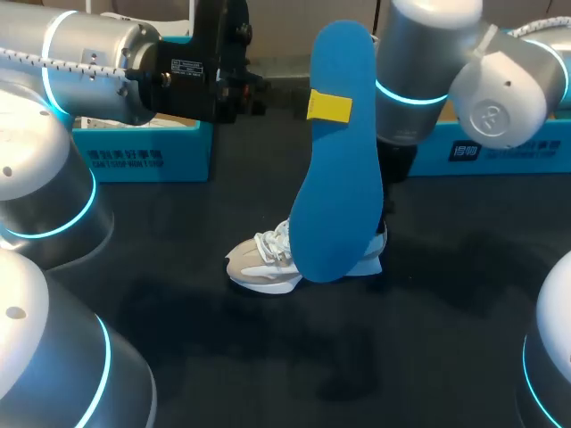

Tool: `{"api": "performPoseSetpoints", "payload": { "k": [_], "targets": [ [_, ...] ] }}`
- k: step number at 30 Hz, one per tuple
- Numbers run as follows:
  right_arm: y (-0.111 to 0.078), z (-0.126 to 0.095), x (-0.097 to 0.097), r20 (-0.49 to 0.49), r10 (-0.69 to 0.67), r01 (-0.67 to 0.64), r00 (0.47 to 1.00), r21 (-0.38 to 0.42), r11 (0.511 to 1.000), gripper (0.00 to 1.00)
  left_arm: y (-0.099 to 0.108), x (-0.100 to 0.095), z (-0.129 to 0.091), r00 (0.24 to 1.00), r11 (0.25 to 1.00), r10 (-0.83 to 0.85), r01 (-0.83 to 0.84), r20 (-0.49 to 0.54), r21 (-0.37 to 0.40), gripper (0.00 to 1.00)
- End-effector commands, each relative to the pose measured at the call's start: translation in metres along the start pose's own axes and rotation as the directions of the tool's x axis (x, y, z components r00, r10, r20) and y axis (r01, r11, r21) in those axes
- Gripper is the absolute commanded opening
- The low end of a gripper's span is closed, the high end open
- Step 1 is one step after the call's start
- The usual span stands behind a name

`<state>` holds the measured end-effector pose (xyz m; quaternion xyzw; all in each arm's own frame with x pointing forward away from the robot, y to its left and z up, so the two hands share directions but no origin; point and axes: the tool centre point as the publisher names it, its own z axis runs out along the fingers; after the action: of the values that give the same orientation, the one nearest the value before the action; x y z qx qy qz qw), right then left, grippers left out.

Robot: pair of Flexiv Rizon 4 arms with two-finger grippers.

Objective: Take the shoe out of the shoebox, open the shoe tongue, remove and reinsert the insole, then place the shoe into the shoebox

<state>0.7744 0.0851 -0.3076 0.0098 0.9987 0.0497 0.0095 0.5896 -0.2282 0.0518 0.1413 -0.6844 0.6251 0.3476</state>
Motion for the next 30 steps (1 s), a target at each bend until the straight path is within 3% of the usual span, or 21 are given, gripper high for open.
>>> {"api": "performPoseSetpoints", "payload": {
  "k": [1,9,16,30],
  "targets": [
    [0.003,0.001,-0.002,-0.003,0.000,0.000,1.000,0.008,1.000,1.00,0.000,0.000,0.000,1.000,1.000,0.000,0.000,0.001,-0.001,0.00],
    [0.003,0.001,-0.002,-0.003,0.000,0.000,1.000,0.008,1.000,1.00,0.000,0.000,0.000,1.000,1.000,0.000,0.000,0.001,-0.001,0.00],
    [0.017,0.011,-0.011,0.011,0.005,-0.005,1.000,0.016,1.000,1.00,0.000,0.000,0.000,1.000,1.000,0.000,0.000,0.001,-0.001,0.00],
    [0.031,0.053,-0.040,0.021,-0.066,0.067,0.998,-0.021,0.998,1.00,0.000,0.000,0.000,1.000,1.000,0.000,0.000,0.001,-0.001,0.00]
  ]
}}
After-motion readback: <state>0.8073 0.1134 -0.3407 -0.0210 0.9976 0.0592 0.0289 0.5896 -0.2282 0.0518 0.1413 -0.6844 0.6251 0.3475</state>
